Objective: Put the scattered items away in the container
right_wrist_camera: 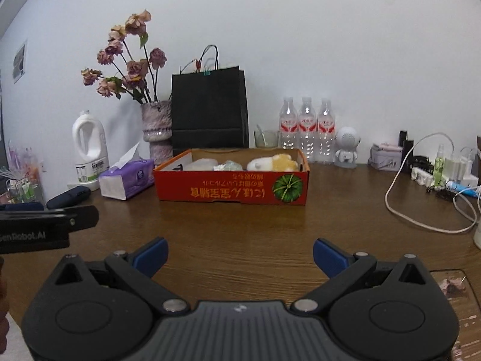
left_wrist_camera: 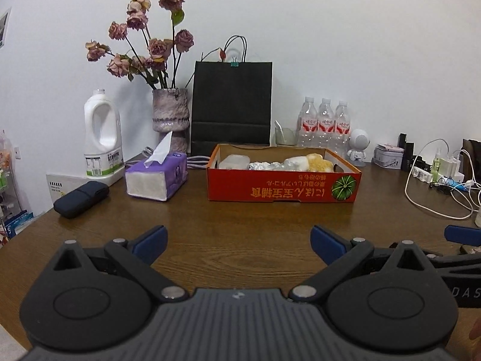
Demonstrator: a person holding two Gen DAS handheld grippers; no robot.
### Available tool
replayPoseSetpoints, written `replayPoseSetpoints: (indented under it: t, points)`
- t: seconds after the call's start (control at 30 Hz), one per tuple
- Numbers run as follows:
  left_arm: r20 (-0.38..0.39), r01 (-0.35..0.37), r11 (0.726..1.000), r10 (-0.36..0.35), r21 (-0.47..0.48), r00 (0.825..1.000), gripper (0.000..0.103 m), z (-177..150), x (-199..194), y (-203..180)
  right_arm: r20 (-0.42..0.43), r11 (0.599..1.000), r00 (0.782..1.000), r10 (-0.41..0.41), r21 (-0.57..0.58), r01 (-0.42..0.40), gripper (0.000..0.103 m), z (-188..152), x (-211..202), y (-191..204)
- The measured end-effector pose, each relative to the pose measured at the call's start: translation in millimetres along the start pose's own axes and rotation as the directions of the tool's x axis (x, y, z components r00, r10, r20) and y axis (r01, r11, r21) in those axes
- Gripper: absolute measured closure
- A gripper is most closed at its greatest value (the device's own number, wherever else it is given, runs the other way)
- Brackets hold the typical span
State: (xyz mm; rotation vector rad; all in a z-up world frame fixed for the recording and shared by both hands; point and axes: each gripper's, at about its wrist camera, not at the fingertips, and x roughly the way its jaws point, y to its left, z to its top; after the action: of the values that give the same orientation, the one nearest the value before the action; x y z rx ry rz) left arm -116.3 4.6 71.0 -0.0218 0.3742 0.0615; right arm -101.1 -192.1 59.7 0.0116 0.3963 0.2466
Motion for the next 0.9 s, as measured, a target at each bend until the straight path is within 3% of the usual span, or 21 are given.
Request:
replayPoseSetpoints:
  t: [0.37,0.53,0.77,0.9]
  points:
    - [-0.163,0.001,1.000,-0.003,-0.011,0.987,0.000,-10.7,96.3,7.8,-0.108,0.998,0.994,-0.034,0.046,0.040,0.000,-0.8,78.2,-16.0]
    - [-0.217,-0.014,0.999,0.024,0.047,0.976,0.000,-13.4,131.7,3.2,-0.161,0.998,0.986,-0.036,0.049,0.044,0.000,1.3,114.8,-16.5]
    - [-0.261,-0.019,0.999,0.030,0.043,0.965,0.000,-12.3,154.6,5.5,-0.199,0.998,0.979,-0.046,0.043,0.055,0.000,9.6,146.6,-15.7]
    - [-0.311,-0.012,0.999,0.025,0.044,0.950,0.000,-12.9,164.5,5.6,-0.234,0.997,0.971,-0.044,0.045,0.056,0.000,8.0,157.7,-15.7]
